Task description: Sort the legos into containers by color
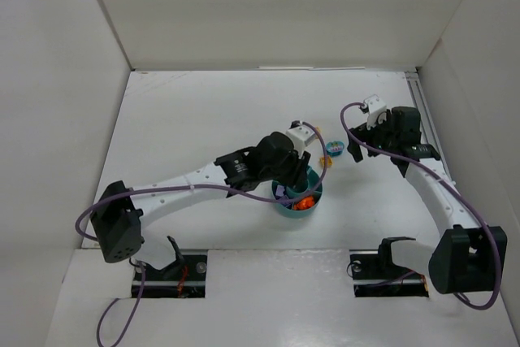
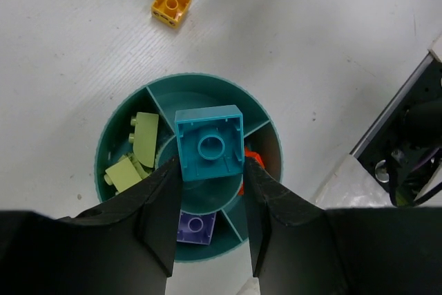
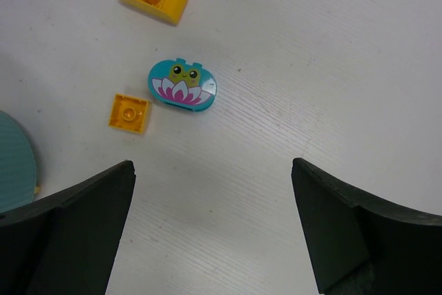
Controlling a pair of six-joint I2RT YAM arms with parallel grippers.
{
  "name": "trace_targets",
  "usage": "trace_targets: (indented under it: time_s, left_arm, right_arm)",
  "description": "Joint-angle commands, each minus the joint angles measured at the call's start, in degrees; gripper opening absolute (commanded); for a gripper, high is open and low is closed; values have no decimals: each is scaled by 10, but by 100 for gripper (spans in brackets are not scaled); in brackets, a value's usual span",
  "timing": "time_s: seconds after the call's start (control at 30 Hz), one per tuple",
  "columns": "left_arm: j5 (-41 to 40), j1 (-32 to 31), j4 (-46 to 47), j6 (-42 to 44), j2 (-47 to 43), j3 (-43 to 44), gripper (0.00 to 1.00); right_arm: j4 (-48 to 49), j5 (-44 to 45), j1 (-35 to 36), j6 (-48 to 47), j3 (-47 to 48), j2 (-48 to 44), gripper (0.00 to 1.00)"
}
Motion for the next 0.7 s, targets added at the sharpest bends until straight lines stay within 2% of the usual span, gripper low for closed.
trace_targets:
  time_s: [0.0, 0.2, 0.3, 0.33, 0.43, 0.63, 0.67]
  left_arm:
    - [18, -7, 7, 7, -25, -11, 22]
    - [6, -7, -14, 2, -30, -22, 22]
    - [6, -7, -14, 2, -35, -27, 30]
    - [15, -7, -14, 2, -35, -34, 36]
    - [15, -7, -20, 2, -41, -39, 41]
    - [9, -7, -30, 2, -46, -39, 65]
    - [8, -7, -30, 2, -46, -39, 65]
  right_arm:
    - [21, -13, -5, 0, -1, -14, 100]
    - [21, -13, -5, 0, -6, -20, 100]
    - [21, -13, -5, 0, -6, -20, 100]
    - [21, -13, -5, 0, -6, -20, 100]
    - [21, -13, -5, 0, -6, -20, 100]
    - [27, -13, -5, -6, -6, -20, 100]
    - [27, -13, -5, -6, -6, -20, 100]
